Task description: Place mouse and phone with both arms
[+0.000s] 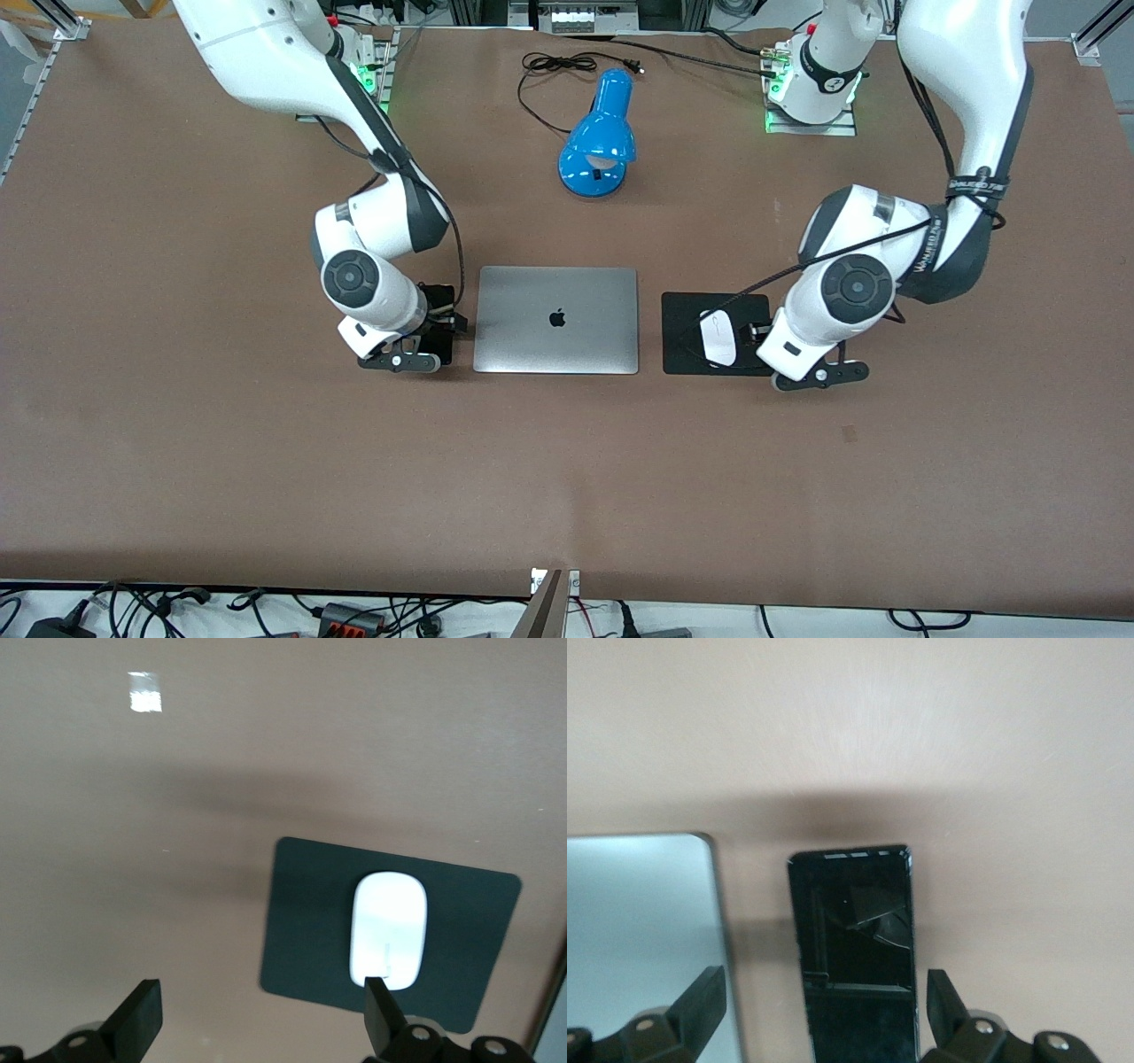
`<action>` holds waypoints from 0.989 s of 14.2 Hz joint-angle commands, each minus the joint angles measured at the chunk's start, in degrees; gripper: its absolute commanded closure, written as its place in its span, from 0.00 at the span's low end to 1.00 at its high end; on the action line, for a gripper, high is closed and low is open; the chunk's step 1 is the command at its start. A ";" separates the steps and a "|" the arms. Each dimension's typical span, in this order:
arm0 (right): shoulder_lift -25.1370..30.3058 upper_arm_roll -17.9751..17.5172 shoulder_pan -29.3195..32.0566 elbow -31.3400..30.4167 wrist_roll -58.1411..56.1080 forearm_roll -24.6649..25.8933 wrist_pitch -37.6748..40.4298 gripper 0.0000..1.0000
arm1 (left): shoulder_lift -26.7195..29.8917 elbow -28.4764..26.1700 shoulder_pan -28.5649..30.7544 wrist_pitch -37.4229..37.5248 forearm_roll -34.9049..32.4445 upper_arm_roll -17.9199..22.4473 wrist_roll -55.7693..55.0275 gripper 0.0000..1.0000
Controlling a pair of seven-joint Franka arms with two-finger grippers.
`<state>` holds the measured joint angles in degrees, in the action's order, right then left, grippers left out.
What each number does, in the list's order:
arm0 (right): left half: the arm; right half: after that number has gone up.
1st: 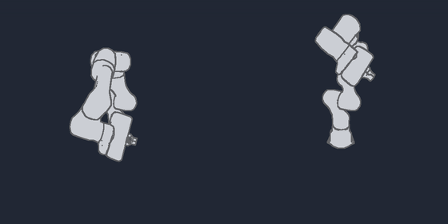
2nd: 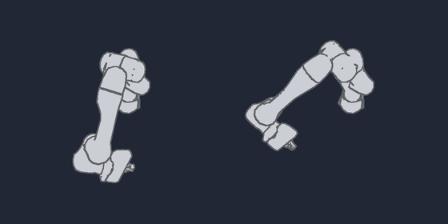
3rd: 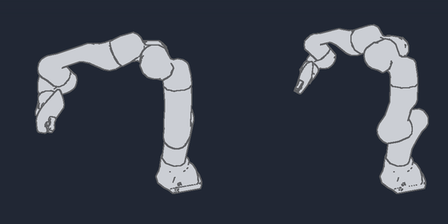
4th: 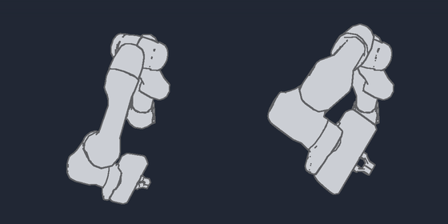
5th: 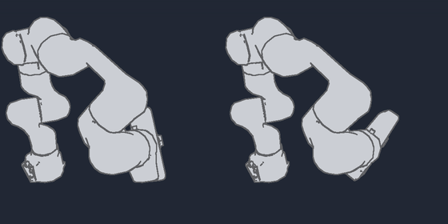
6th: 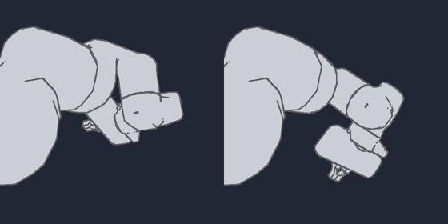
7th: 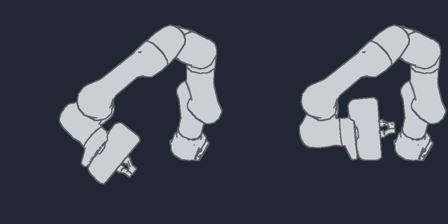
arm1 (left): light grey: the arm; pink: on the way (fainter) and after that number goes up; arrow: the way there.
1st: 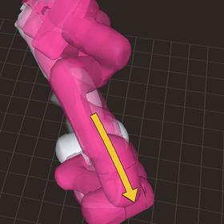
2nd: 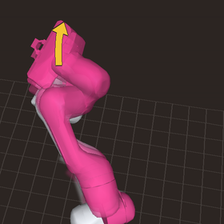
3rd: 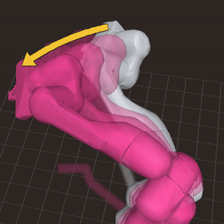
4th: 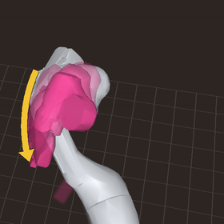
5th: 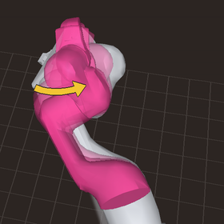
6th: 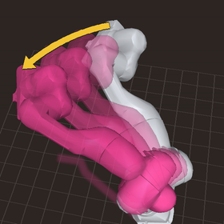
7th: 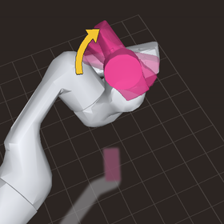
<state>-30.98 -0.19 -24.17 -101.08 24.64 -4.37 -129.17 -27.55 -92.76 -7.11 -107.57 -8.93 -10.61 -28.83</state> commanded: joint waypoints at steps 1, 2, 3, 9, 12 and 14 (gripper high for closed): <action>5.48 0.28 1.40 2.36 -0.47 0.06 6.01 0.00 | 0.48 7.74 2.53 8.83 -1.09 -0.28 8.40 0.00; 6.36 0.28 1.93 4.82 -0.47 0.23 8.82 0.00 | 0.48 9.77 3.32 10.78 -1.09 -0.28 9.48 0.00; 6.81 0.28 2.55 7.37 -0.47 0.32 11.89 0.00 | 0.56 11.88 4.29 12.71 -1.09 -0.28 9.84 0.00; 7.95 0.28 8.52 19.52 -6.54 3.03 23.95 0.00 | 0.74 20.06 8.94 21.41 -0.39 -0.81 10.45 0.00; 11.72 0.28 10.72 19.78 -6.63 3.93 26.24 0.00 | 3.54 21.48 11.06 23.63 2.49 -0.47 14.40 0.00; 12.26 0.54 12.21 19.96 -6.80 3.75 27.82 0.00 | 7.57 19.91 13.17 22.50 9.95 2.24 17.91 0.00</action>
<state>-20.37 0.81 -13.57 -81.13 18.65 -1.06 -103.69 -24.67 -71.36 4.23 -85.40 -4.38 -10.26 -15.12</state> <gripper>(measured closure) 0.000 0.000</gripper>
